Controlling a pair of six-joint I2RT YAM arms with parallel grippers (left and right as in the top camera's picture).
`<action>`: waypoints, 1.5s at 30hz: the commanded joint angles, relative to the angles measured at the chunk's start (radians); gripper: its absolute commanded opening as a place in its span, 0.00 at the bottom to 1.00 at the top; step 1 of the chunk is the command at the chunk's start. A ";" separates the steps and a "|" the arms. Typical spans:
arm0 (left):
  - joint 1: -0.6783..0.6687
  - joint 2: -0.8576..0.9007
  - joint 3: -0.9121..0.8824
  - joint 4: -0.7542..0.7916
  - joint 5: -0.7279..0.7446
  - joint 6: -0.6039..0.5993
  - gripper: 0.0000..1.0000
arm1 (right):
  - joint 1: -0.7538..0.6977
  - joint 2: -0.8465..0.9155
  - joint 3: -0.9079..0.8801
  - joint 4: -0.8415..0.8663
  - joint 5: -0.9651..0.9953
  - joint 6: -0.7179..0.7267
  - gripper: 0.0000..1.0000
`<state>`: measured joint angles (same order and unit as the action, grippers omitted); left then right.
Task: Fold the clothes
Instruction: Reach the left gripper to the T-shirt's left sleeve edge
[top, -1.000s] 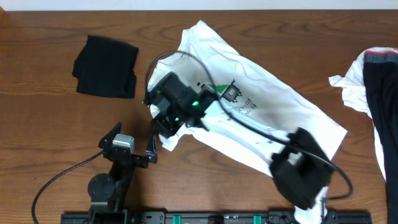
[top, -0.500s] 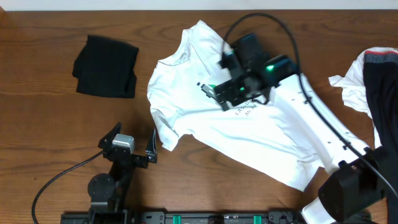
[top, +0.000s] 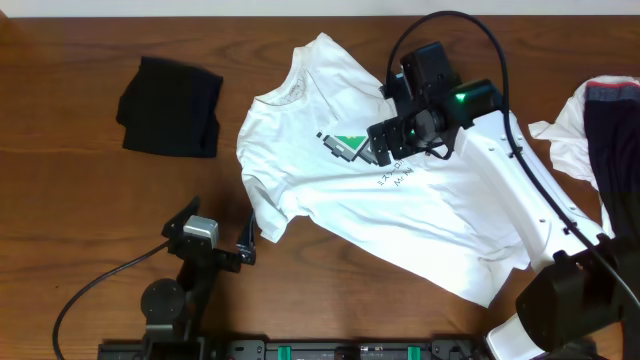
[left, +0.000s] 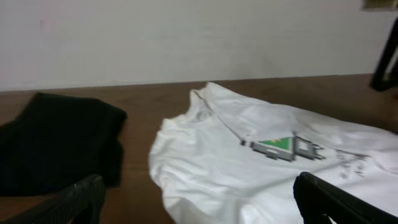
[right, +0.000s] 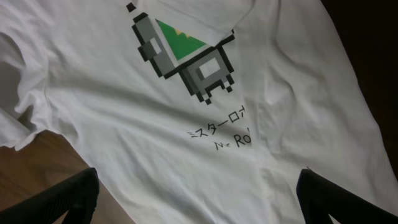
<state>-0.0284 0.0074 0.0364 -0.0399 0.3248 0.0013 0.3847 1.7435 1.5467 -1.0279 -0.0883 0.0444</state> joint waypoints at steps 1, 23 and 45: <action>-0.002 0.023 0.066 -0.083 0.068 -0.095 0.98 | -0.002 -0.007 0.004 -0.001 0.010 -0.001 0.99; -0.028 1.244 0.942 -0.653 0.174 -0.139 0.98 | -0.002 -0.007 0.004 -0.001 0.010 -0.001 0.99; -0.222 1.542 0.934 -0.650 -0.248 -0.452 0.98 | 0.000 -0.007 0.004 -0.001 0.010 -0.001 0.99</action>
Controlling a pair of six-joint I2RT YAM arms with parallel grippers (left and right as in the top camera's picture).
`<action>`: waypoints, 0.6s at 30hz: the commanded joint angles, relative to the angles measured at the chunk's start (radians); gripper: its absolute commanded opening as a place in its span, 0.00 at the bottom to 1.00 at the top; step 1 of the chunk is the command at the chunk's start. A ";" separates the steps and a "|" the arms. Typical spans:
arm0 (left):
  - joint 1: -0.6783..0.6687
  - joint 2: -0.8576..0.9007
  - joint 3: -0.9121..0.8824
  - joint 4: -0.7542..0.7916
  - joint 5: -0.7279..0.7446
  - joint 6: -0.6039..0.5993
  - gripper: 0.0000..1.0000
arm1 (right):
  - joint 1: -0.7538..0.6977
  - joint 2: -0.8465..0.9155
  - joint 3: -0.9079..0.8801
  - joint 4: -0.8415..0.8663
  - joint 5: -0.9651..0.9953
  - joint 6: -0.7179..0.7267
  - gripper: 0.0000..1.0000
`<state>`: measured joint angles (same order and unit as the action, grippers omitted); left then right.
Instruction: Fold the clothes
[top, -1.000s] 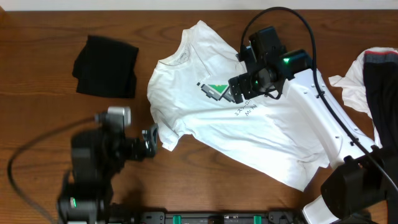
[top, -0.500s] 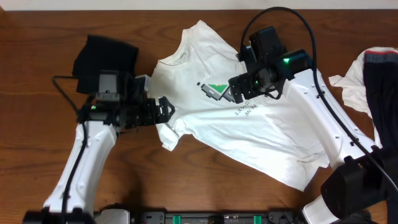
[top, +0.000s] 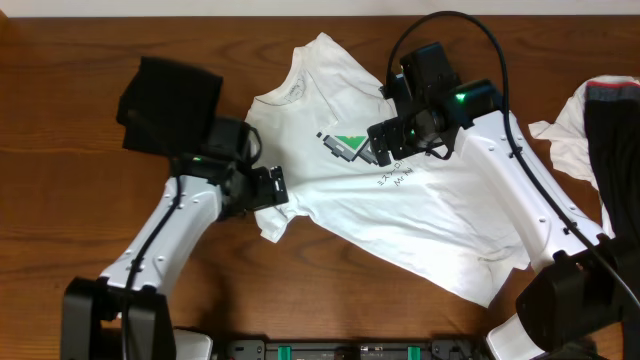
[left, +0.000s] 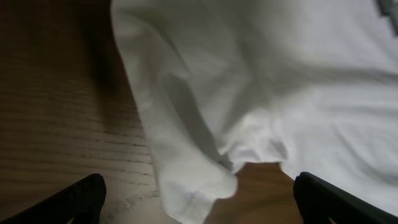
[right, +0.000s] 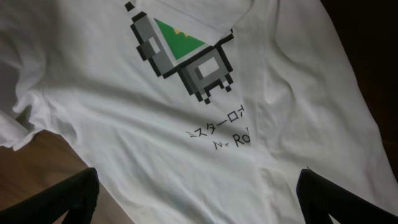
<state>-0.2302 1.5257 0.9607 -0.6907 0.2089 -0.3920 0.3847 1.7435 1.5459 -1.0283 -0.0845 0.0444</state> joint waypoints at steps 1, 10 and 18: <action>-0.025 0.036 0.010 0.001 -0.149 -0.059 0.98 | 0.000 -0.007 0.005 -0.001 0.006 -0.001 0.99; -0.026 0.164 0.010 0.047 -0.154 -0.059 1.00 | 0.000 -0.007 0.005 -0.001 0.006 -0.001 0.99; -0.005 0.193 0.010 0.052 -0.158 -0.058 0.57 | 0.000 -0.007 0.005 -0.001 0.006 -0.001 0.99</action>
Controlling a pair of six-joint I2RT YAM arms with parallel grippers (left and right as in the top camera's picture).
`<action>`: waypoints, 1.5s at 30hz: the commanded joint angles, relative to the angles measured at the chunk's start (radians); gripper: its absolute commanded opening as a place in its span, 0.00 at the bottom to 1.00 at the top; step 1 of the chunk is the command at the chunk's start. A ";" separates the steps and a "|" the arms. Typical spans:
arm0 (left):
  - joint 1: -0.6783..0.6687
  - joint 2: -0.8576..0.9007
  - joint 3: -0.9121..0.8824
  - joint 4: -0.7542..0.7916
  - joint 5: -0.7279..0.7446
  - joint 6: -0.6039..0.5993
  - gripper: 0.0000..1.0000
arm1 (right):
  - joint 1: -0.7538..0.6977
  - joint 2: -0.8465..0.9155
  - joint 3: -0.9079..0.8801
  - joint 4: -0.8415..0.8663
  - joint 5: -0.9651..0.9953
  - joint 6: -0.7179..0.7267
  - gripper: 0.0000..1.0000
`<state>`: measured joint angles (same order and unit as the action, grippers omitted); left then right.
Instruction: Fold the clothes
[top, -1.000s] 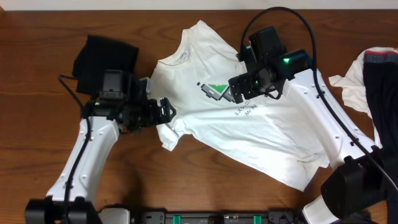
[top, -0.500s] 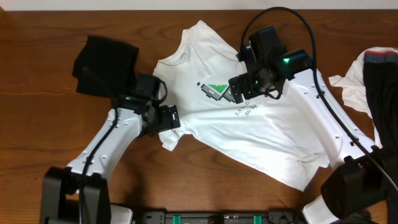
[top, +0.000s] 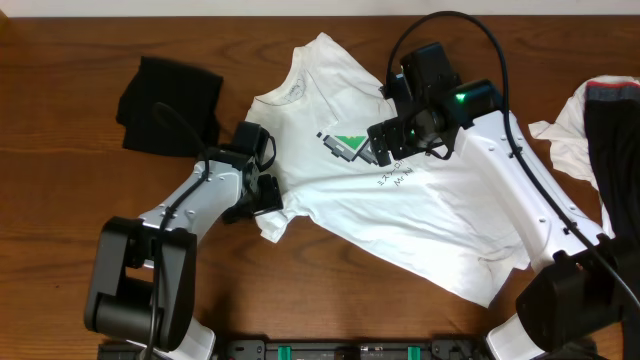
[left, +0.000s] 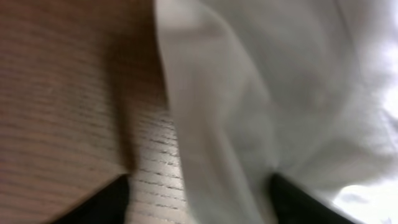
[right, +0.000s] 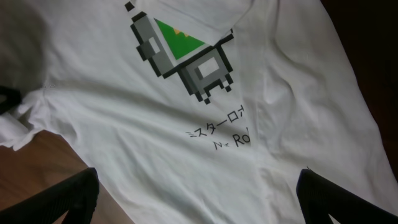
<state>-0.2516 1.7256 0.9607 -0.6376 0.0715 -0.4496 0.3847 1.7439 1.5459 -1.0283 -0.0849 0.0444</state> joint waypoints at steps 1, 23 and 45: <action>0.025 -0.010 0.010 -0.002 -0.021 0.000 0.54 | 0.000 -0.007 0.005 -0.001 0.006 -0.001 0.99; 0.167 -0.016 0.010 -0.135 -0.286 0.011 0.53 | 0.002 -0.007 0.005 -0.001 0.006 -0.001 0.99; 0.172 -0.127 -0.034 -0.203 0.069 0.011 0.23 | 0.002 -0.007 0.005 -0.001 0.006 -0.001 0.99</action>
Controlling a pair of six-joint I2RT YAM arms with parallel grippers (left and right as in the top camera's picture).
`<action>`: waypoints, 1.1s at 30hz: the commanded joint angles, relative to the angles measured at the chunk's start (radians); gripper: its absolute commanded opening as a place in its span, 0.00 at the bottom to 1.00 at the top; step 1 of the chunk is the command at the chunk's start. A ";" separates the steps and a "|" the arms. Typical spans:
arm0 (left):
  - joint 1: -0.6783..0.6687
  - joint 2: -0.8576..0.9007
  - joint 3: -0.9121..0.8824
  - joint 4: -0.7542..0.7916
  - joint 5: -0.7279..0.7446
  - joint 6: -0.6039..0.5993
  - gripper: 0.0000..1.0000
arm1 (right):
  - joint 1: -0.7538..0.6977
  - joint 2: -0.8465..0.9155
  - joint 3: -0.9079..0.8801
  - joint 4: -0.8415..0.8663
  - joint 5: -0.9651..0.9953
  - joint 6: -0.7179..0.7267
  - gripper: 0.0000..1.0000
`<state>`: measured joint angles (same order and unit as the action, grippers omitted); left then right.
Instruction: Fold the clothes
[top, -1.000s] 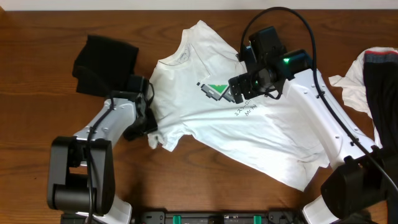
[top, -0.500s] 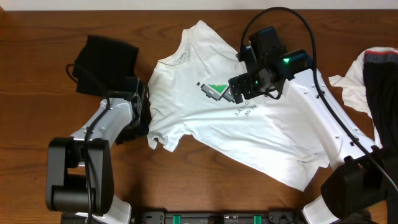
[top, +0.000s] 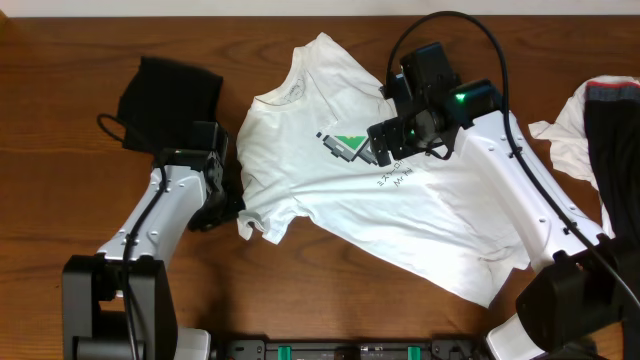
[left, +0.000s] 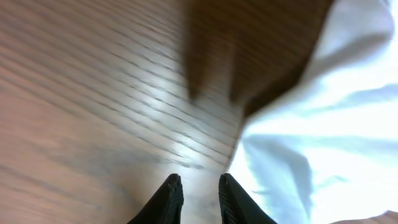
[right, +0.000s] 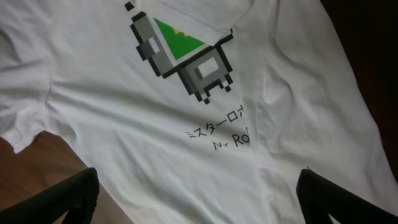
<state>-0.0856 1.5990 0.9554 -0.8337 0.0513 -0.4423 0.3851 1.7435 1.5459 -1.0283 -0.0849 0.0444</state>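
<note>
A white T-shirt (top: 400, 210) with a pixel graphic lies spread, face up and wrinkled, across the table's middle. Its left sleeve (top: 255, 222) ends just right of my left gripper (top: 228, 210). The left wrist view shows that gripper (left: 198, 186) with its fingers drawn close together over bare wood, nothing between them, and the sleeve's edge (left: 311, 137) to the right. My right gripper (top: 385, 150) hovers over the graphic (right: 183, 56), wide open (right: 198, 193), with only white cloth below.
A folded black garment (top: 170, 105) lies at the back left. A heap of white and dark clothes (top: 600, 130) sits at the right edge. Cables from both arms trail over the wooden table (top: 60, 200).
My left gripper was low on the shirt's left sleeve with its fingers apart; now it sits left of the sleeve, fingers close together over wood. The sleeve lies slightly further left. The right arm is unchanged.
At first my left arm rested near the front edge, facing the shirt. It then stood open above the left sleeve, then lower on the sleeve's cloth. Now it is off the cloth, shut and empty. My right gripper stayed open above the graphic throughout.
</note>
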 joint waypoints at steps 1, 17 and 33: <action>0.006 -0.001 -0.035 -0.007 0.096 0.003 0.23 | 0.002 -0.007 0.005 -0.001 0.006 -0.001 0.99; 0.006 0.000 -0.071 0.032 0.107 -0.009 0.20 | 0.002 -0.007 0.005 -0.001 0.006 -0.001 0.99; 0.006 0.000 -0.189 0.214 0.173 -0.027 0.20 | 0.002 -0.007 0.005 -0.001 0.006 -0.001 0.99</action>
<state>-0.0856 1.5990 0.7876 -0.6277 0.2115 -0.4606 0.3851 1.7435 1.5459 -1.0283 -0.0849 0.0444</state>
